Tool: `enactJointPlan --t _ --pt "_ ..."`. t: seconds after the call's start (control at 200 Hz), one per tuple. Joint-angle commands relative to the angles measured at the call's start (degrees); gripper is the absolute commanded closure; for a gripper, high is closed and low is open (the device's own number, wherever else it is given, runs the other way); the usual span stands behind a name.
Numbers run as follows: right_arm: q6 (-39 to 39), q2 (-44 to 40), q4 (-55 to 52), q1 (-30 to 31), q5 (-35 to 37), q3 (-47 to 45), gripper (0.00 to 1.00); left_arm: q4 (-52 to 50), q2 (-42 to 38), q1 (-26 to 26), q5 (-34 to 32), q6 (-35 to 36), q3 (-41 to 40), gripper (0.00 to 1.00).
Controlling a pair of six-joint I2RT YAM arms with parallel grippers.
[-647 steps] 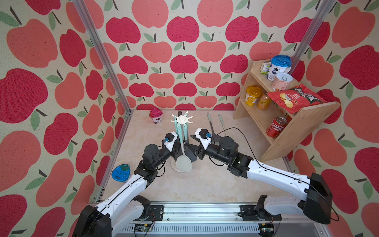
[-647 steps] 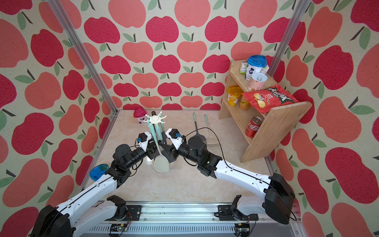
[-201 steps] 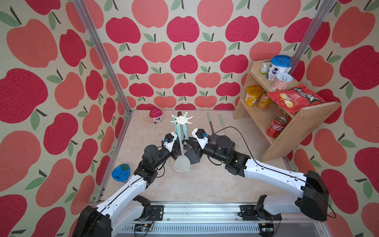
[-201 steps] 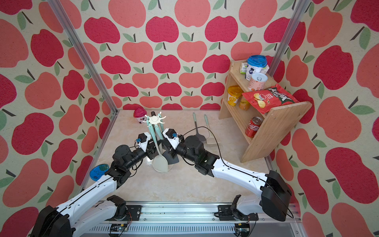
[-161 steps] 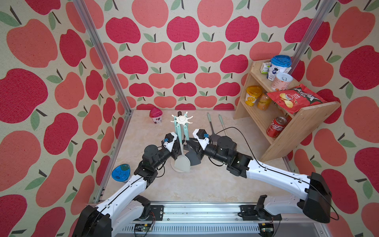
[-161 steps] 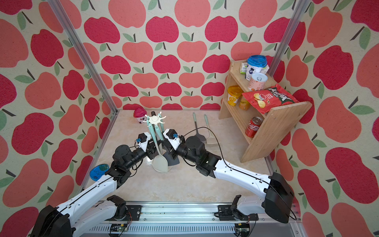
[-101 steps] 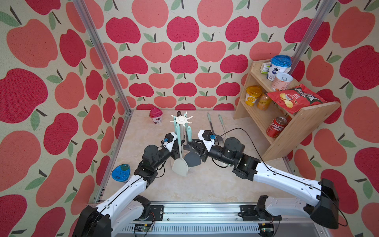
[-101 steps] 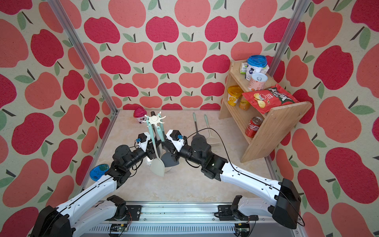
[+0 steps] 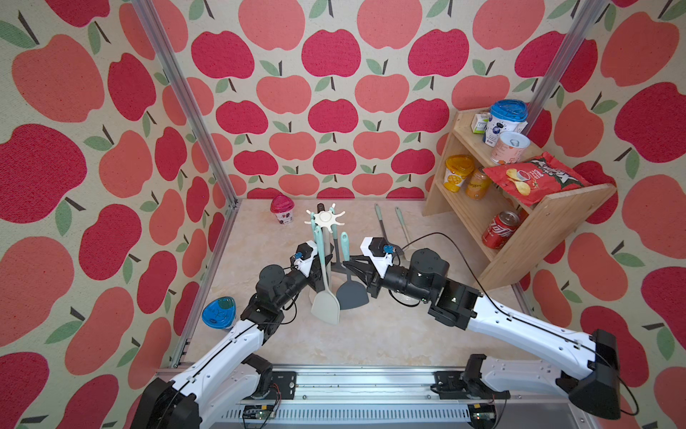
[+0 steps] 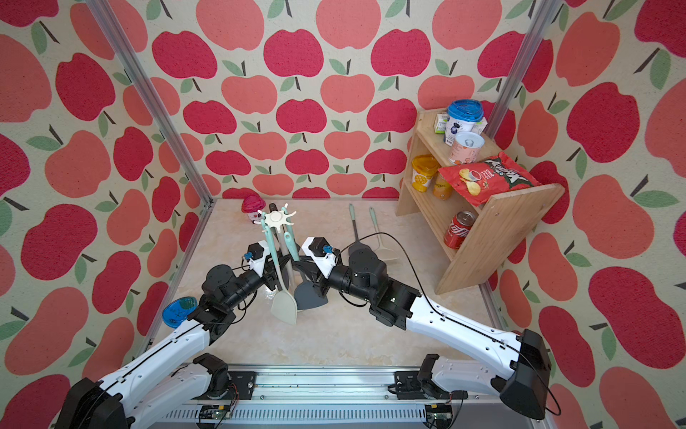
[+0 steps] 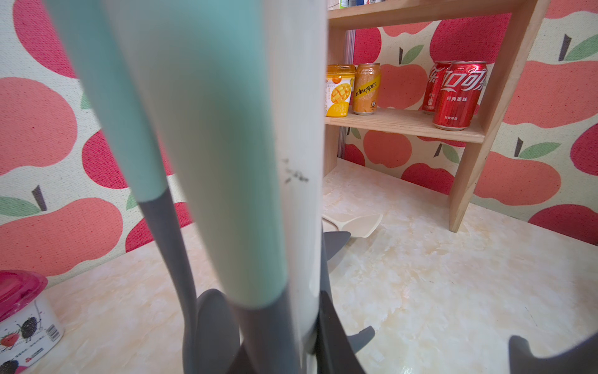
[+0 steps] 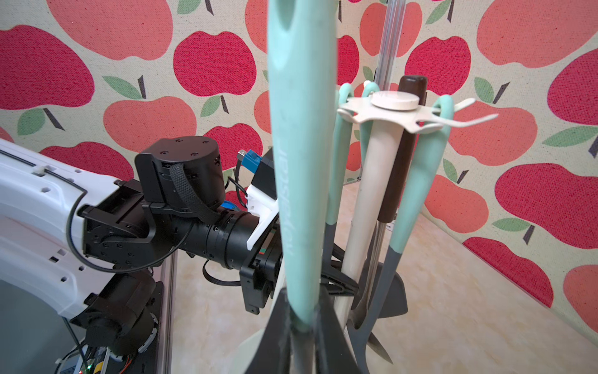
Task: Take the spatula off the kitchen utensil rack
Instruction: Take off the spatula from the rack.
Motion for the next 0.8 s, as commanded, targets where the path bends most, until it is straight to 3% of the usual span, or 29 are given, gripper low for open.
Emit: enactJointPlan --t 0.0,0.155,0.41,0.565,0.795 --pt "1.1 -3.6 -2.0 0.2 3.2 3.0 1.0 -10.5 1.4 0.9 -3.4 2.3 -3.4 1.0" --pt "9.7 -3.7 -11.0 -7.7 2.4 8.5 1.0 -10.2 1.4 1.1 -3.0 2.1 -3.4 1.0" --pt "11.6 -2.9 -19.0 -18.2 -3.2 14.2 1.0 -10.6 0.2 1.2 -3.0 2.2 -3.7 1.0" --pt "9.8 -1.4 -22.8 -21.4 -2.7 17.2 1.0 -10.8 -0.4 1.3 -3.1 2.4 -3.8 1.0" --pt "1.7 3.4 -26.7 -21.6 7.0 22.3 1.0 -11.0 -0.3 1.3 -2.7 2.4 -3.7 1.0"
